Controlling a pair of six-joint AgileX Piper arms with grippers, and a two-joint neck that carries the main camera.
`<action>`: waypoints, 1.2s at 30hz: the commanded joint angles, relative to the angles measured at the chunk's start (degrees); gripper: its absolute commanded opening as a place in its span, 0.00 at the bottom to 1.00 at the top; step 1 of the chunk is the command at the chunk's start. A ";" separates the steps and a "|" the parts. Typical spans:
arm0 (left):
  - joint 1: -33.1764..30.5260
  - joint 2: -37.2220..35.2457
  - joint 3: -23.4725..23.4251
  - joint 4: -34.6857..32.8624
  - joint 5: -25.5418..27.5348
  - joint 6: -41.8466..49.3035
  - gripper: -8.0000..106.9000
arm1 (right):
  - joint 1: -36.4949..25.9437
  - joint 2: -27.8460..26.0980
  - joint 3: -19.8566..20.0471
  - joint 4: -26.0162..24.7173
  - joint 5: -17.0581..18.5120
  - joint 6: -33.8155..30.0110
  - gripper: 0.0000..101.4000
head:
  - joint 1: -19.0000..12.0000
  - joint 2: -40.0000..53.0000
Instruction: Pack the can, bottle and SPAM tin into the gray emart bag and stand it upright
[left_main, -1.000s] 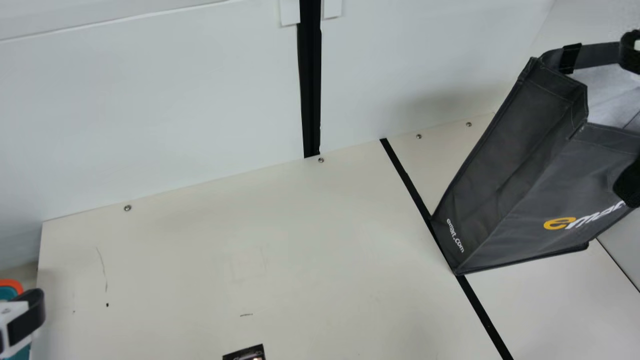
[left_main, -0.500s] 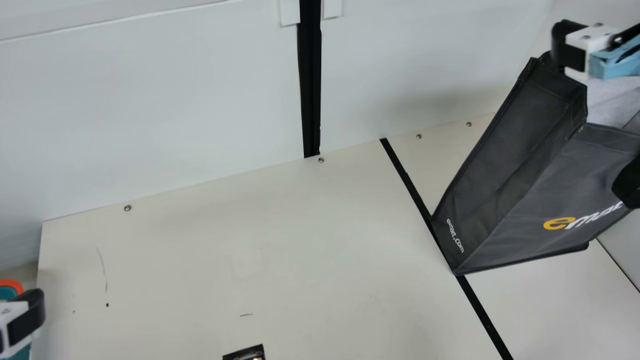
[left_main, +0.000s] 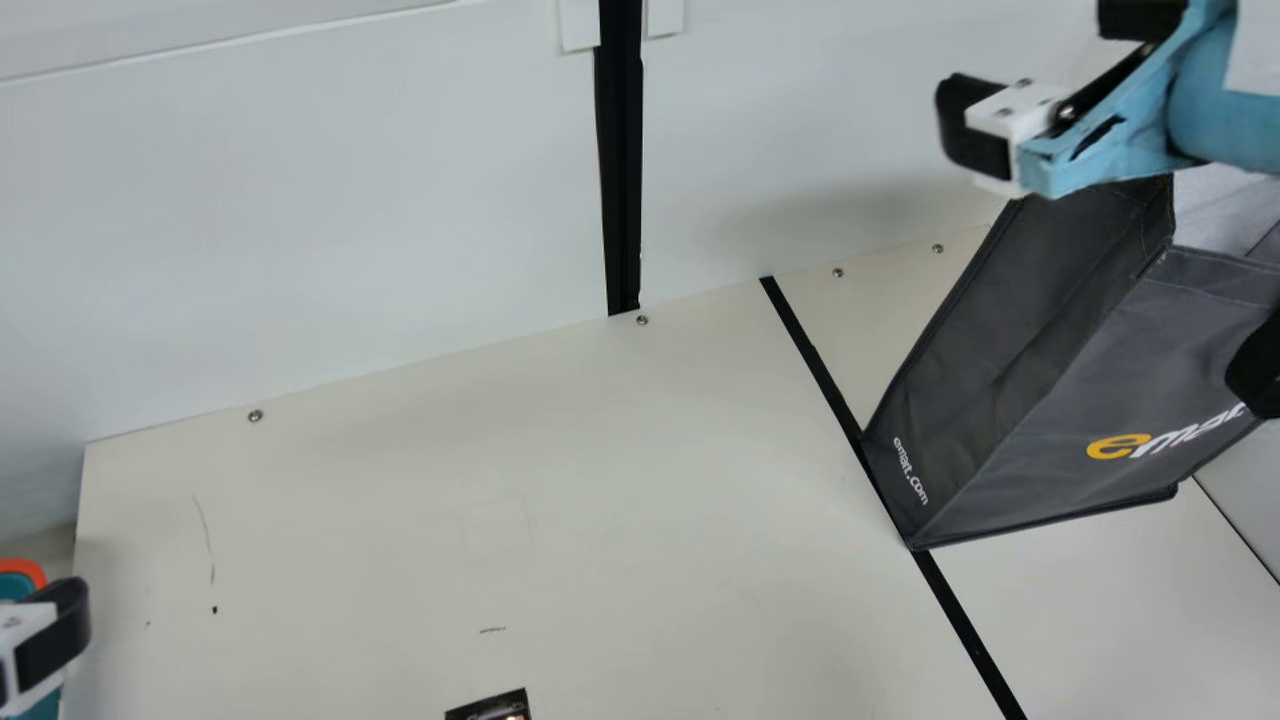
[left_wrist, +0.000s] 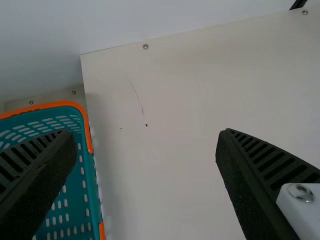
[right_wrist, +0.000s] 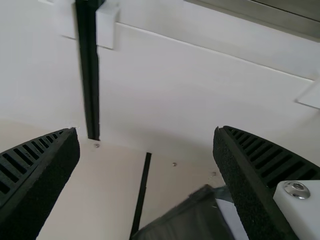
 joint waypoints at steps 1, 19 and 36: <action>0.00 0.00 0.00 0.00 0.00 0.00 0.85 | 3.01 -0.71 1.67 -0.53 -0.53 1.03 0.94 | -1.30 -0.05; 0.00 0.00 0.00 0.00 0.00 0.00 0.85 | 20.08 -8.62 21.33 -7.26 -8.40 11.62 0.94 | -1.30 -0.05; 0.00 0.00 0.00 0.00 0.00 0.00 0.85 | 26.58 -10.96 36.65 -9.25 -14.35 16.05 0.94 | -1.30 -0.05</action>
